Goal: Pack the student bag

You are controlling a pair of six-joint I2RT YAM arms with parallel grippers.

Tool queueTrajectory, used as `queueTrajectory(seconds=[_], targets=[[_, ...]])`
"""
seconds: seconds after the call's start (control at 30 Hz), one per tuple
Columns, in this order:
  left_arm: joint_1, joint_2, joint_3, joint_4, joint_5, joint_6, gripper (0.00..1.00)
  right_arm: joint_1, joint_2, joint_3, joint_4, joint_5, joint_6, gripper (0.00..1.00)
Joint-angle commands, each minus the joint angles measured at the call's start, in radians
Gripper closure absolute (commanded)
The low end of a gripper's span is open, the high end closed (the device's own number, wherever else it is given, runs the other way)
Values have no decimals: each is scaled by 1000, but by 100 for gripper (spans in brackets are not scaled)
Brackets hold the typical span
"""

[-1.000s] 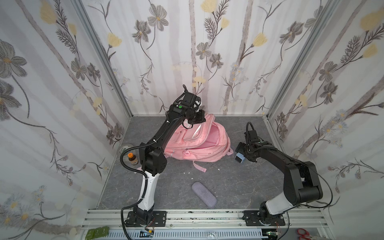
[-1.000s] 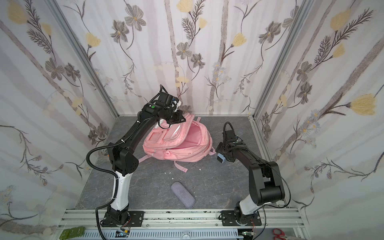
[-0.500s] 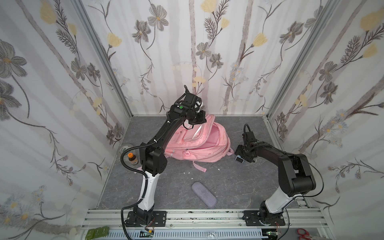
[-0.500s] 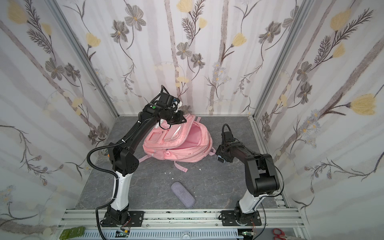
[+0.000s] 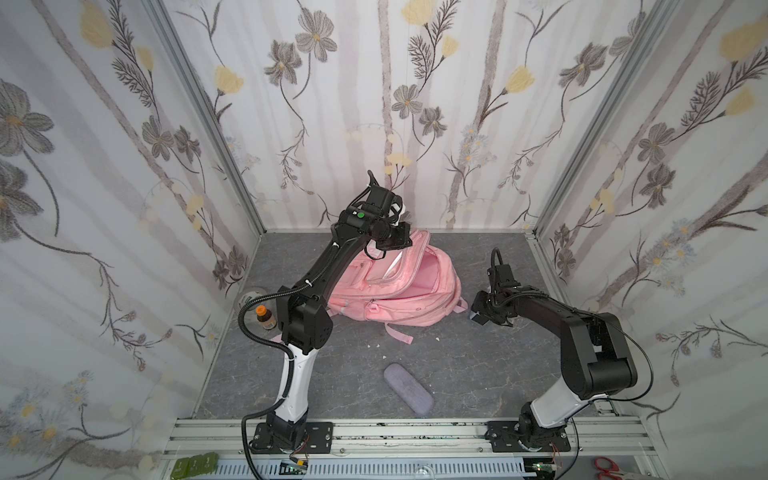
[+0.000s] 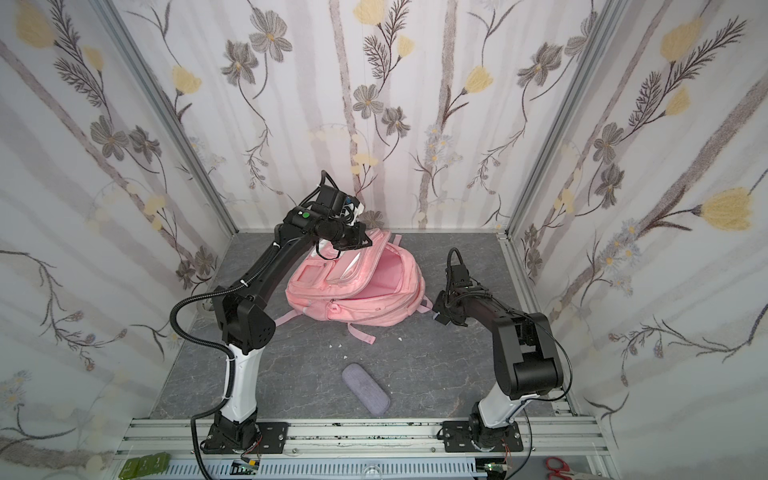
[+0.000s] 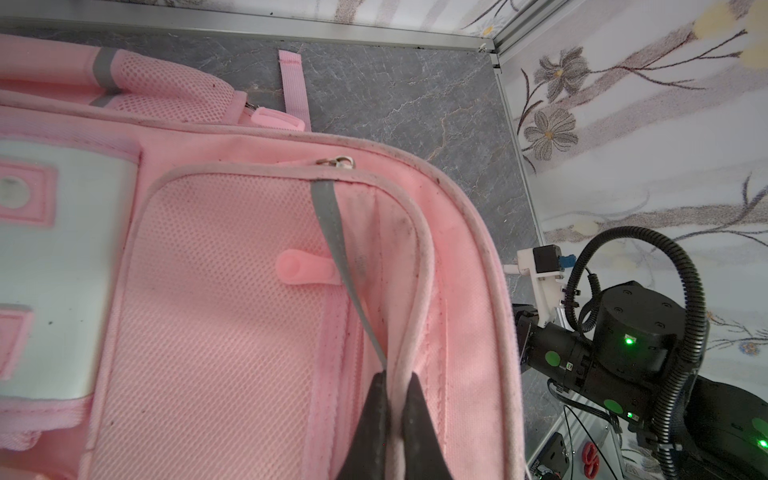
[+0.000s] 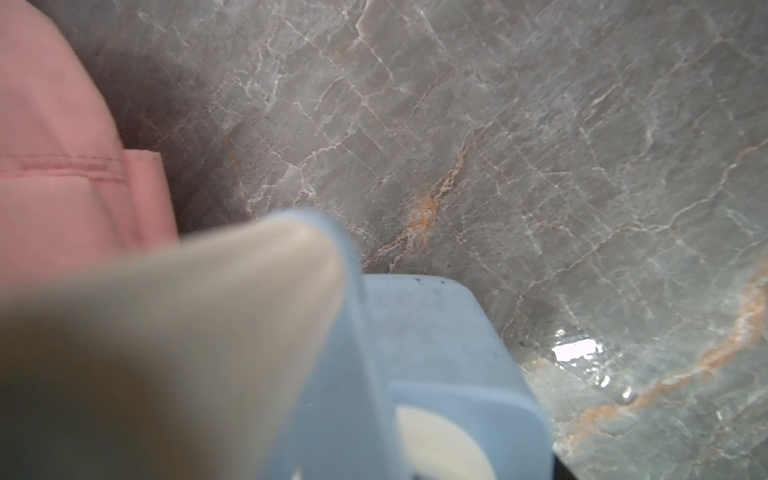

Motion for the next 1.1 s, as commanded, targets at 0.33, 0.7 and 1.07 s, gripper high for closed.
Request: queueTrajectory(seconds=[0.33, 0.7, 1.07], targets=[[-5, -22, 8, 46, 35, -68, 100, 94, -275, 102, 122, -250, 23, 66], [-5, -26, 52, 117, 42, -145, 100, 243, 28, 231, 492, -505, 269, 64], [-6, -23, 56, 128, 52, -166, 100, 290, 370, 501, 490, -549, 338, 53]])
